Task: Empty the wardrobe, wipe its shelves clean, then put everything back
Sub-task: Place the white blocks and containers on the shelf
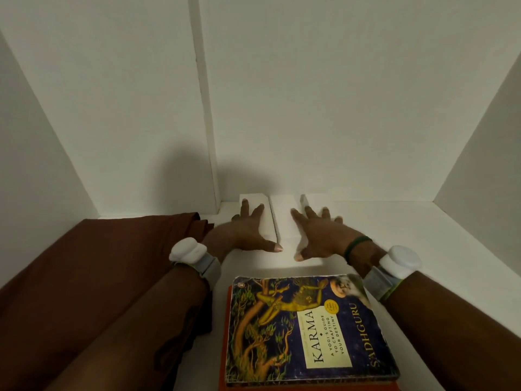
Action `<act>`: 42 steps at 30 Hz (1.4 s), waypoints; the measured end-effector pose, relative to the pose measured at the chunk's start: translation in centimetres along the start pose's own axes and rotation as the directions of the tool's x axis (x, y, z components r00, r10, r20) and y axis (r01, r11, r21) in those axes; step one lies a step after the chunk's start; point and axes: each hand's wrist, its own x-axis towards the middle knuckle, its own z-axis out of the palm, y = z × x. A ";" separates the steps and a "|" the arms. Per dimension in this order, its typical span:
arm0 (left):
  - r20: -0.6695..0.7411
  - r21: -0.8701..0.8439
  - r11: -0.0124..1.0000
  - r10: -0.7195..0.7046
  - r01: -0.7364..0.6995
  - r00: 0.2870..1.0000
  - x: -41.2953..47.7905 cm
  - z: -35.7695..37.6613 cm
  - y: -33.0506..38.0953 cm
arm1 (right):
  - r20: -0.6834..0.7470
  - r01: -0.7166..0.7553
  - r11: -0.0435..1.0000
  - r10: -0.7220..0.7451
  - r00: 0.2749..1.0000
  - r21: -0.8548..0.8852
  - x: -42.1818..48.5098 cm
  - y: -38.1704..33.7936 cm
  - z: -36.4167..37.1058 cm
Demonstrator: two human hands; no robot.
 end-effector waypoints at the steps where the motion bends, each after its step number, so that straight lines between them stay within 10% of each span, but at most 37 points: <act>1: -0.025 0.020 1.000 0.001 0.000 1.000 0.3 0.5 0.3 | -0.010 0.009 1.000 -0.009 1.000 -0.002 0.2 -0.3 0.0; 15: -0.200 0.008 0.999 0.048 -0.048 0.979 2.1 1.5 -0.2 | -0.115 -0.011 0.947 0.051 0.992 0.320 -0.7 5.7 1.4; 27: -0.198 0.026 0.999 0.024 -0.019 0.980 1.8 0.6 -1.6 | -0.230 0.036 0.967 0.024 0.973 0.251 0.2 4.9 0.8; 42: -0.201 0.248 0.964 -0.048 0.098 0.978 -1.3 -0.6 3.4 | -0.305 0.070 0.718 0.203 0.930 0.692 -5.3 8.6 6.3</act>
